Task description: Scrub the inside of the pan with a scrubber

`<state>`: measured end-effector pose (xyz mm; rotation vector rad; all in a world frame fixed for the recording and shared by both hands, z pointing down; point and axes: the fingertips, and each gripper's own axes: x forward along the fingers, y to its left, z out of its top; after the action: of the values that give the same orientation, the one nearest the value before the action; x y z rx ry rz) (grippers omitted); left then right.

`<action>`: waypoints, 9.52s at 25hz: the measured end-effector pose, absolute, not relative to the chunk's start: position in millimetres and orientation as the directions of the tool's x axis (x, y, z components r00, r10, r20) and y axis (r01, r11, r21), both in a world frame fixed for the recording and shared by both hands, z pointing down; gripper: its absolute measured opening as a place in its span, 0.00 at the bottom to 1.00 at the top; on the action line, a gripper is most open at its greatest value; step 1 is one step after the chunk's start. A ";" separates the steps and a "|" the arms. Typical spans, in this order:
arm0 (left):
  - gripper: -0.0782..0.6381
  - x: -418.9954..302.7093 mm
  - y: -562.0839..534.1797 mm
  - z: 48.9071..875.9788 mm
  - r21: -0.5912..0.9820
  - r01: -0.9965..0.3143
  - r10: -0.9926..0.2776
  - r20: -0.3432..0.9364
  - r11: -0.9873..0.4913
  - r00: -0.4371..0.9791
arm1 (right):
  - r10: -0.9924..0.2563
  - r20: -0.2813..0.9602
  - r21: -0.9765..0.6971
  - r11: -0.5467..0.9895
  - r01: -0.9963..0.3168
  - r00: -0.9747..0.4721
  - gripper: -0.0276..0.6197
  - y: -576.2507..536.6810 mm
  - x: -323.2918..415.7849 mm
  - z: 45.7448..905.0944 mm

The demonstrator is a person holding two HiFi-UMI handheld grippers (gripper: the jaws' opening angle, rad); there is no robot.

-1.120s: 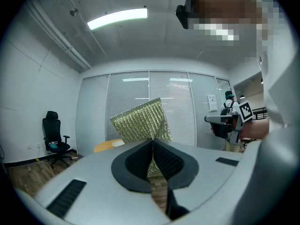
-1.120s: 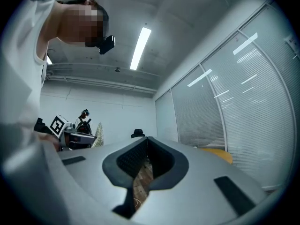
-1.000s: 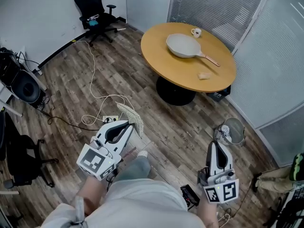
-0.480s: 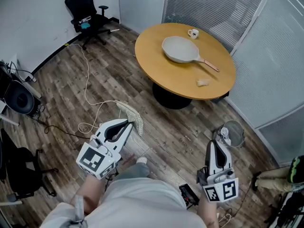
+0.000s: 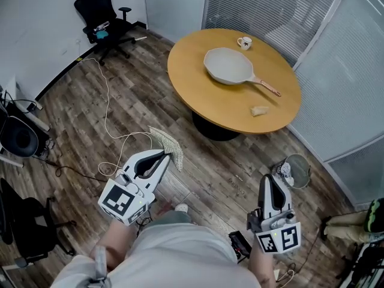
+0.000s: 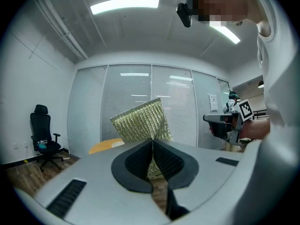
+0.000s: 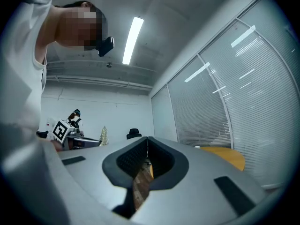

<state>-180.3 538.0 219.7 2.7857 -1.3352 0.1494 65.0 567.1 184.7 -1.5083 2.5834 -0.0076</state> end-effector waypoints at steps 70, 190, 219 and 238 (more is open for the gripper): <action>0.13 -122.6 253.1 218.7 0.021 -0.844 -0.837 0.120 -0.536 0.535 | -0.748 -0.115 -0.122 0.664 -0.738 -0.654 0.07 238.0 107.7 188.3; 0.13 -155.7 -36.8 252.0 0.097 -0.696 -0.670 0.206 -0.711 0.713 | -0.915 0.008 -0.128 0.399 -0.908 -0.403 0.08 -22.6 110.2 205.8; 0.13 -125.8 -42.3 304.5 0.045 -0.729 -0.691 0.281 -0.683 0.665 | -0.896 0.135 -0.162 0.401 -0.902 -0.423 0.08 -52.0 198.8 289.9; 0.13 -112.7 -52.8 332.9 0.075 -0.727 -0.679 0.301 -0.683 0.669 | -0.529 0.751 0.239 0.776 -0.584 -0.395 0.21 -33.6 170.3 455.2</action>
<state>-112.7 -52.8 332.9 2.6947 -1.1472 0.3723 170.3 -33.6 455.2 -1.4998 3.7564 -0.1411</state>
